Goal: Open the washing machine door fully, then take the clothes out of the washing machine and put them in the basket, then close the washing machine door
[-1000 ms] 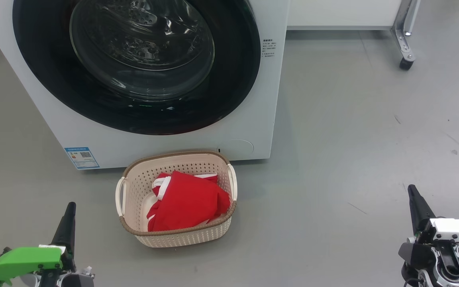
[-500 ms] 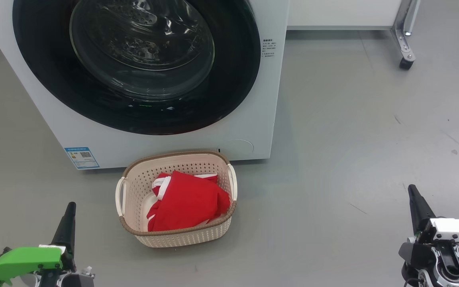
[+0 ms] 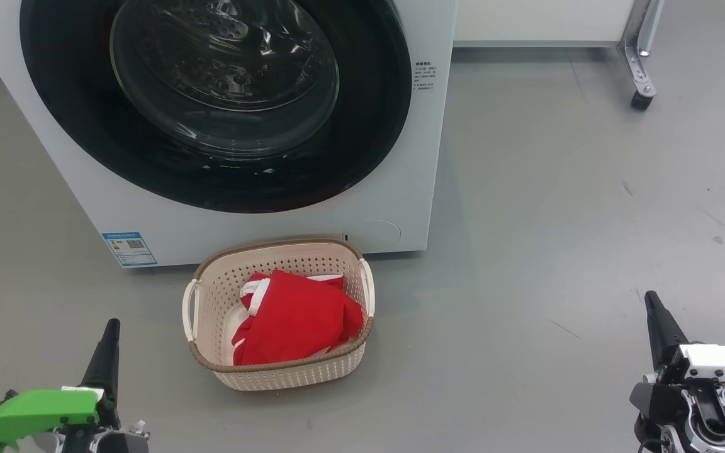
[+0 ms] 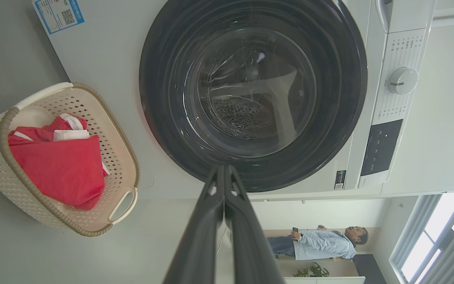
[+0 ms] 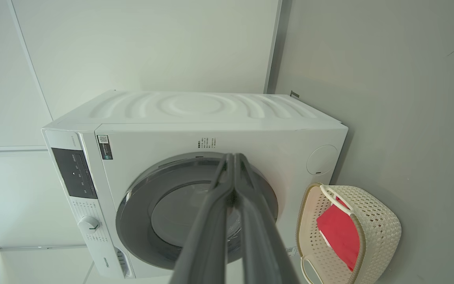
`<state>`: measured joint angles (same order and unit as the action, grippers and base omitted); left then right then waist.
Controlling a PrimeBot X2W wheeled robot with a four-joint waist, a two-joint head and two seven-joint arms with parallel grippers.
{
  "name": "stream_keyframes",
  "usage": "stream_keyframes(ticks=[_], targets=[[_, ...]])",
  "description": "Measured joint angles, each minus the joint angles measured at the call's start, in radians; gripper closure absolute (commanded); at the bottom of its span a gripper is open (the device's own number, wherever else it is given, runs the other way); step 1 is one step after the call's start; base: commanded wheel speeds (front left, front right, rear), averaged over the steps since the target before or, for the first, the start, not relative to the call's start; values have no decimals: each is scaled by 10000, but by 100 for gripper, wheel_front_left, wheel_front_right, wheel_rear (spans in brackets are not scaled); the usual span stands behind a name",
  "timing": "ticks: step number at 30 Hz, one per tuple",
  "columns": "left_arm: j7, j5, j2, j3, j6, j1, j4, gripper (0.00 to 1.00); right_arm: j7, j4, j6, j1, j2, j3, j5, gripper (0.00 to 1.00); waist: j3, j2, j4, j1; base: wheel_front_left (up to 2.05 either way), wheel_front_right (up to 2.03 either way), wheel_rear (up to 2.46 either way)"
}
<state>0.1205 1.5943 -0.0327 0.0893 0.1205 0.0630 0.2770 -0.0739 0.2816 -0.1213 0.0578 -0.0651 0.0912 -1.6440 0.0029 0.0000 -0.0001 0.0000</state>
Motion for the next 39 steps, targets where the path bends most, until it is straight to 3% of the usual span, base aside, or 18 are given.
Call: stream_keyframes(ticks=[39], targets=[[0, 0, 0, -4, 0, 0, -8, 100, -4, -13, 0, 0, 8, 25, 2, 100, 1, 0, 0, 0, 0, 0, 0]])
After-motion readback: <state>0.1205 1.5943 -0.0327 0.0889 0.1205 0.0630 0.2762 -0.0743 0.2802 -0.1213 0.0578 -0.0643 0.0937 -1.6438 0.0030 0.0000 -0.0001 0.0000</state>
